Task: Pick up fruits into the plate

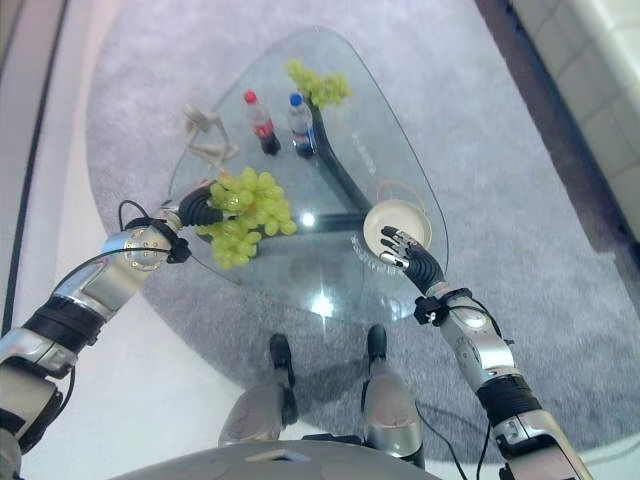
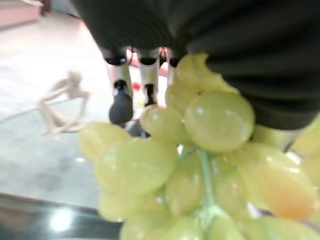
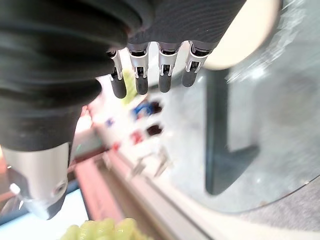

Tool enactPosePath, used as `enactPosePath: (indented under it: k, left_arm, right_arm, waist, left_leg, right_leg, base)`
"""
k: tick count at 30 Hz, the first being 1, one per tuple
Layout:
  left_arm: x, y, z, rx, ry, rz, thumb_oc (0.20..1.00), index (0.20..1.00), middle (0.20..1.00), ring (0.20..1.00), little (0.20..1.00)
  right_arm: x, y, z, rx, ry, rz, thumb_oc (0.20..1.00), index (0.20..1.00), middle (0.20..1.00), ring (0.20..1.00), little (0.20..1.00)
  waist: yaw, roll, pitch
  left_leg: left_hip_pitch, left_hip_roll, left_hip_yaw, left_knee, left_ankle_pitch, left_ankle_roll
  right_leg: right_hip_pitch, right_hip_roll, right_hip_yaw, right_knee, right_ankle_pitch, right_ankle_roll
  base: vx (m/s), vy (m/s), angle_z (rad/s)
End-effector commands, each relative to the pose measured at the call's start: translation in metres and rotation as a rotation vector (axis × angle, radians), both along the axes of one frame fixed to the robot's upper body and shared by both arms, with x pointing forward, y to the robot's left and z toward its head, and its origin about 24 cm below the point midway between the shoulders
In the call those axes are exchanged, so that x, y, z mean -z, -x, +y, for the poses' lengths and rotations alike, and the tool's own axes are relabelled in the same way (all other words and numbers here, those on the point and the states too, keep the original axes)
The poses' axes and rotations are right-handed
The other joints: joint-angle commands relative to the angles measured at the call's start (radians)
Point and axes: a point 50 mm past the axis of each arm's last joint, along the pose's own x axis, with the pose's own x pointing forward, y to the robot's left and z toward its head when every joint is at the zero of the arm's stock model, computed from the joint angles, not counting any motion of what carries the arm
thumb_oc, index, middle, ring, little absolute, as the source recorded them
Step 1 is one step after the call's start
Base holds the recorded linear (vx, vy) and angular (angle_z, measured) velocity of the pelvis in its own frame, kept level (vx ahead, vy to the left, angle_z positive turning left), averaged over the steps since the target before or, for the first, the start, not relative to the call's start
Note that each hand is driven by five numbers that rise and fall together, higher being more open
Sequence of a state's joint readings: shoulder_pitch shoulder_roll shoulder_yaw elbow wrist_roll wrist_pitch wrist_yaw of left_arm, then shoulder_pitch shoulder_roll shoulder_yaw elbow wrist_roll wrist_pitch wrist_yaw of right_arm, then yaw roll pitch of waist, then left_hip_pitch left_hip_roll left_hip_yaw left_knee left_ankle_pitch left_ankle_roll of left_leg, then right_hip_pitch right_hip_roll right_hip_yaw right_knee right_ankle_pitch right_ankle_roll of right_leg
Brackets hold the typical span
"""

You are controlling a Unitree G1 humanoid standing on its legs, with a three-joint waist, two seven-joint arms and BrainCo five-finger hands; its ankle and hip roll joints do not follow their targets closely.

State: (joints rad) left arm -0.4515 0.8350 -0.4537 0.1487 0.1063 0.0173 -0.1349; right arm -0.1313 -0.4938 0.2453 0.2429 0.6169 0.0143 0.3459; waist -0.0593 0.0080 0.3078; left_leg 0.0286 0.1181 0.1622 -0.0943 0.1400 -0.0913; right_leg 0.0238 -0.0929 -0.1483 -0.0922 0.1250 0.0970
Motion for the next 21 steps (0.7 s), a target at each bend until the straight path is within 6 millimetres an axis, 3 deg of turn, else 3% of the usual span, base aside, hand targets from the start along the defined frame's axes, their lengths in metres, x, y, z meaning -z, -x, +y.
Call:
enactPosePath:
  k: [1,6,12,21]
  left_arm:
    - [-0.008,0.003,-0.015,0.137,0.208,0.087,0.2,0.2,0.2,0.2,0.2]
    - [-0.002,0.01,-0.03,0.215,0.3,0.156,0.2,0.2,0.2,0.2,0.2]
    - [0.005,0.025,-0.062,0.357,0.508,0.247,0.2,0.2,0.2,0.2,0.2]
    - [0.012,0.035,-0.086,0.404,0.672,0.298,0.2,0.2,0.2,0.2,0.2]
  right_arm:
    - [-0.003,0.011,0.016,-0.193,-0.096,0.033,1.0,1.0,1.0,1.0,1.0]
    - [-0.004,0.016,0.029,-0.281,-0.191,0.077,1.0,1.0,1.0,1.0,1.0]
    - [0.004,0.033,0.064,-0.414,-0.427,0.169,1.0,1.0,1.0,1.0,1.0]
    - [0.006,0.059,0.107,-0.601,-0.643,0.257,1.0,1.0,1.0,1.0,1.0]
  waist:
    - [0.026,-0.012,-0.14]
    - [0.032,-0.013,-0.166]
    - [0.039,-0.007,-0.198]
    - [0.042,-0.005,-0.208]
  left_leg:
    - [0.063,-0.052,-0.014,0.01,-0.173,0.024]
    - [0.091,-0.051,-0.007,0.007,-0.185,0.023]
    - [0.124,-0.048,0.005,0.007,-0.205,0.025]
    - [0.149,-0.045,0.011,0.007,-0.215,0.029]
  right_leg:
    - [0.05,-0.041,-0.042,0.053,-0.135,0.044]
    - [0.087,-0.043,-0.055,0.031,-0.135,0.048]
    - [0.129,-0.046,-0.066,0.005,-0.141,0.049]
    - [0.15,-0.045,-0.062,0.005,-0.153,0.048]
  base:
    - [0.08,-0.017,0.04]
    - [0.05,-0.012,0.01]
    - [0.01,-0.003,0.0]
    - [0.0,0.0,0.0]
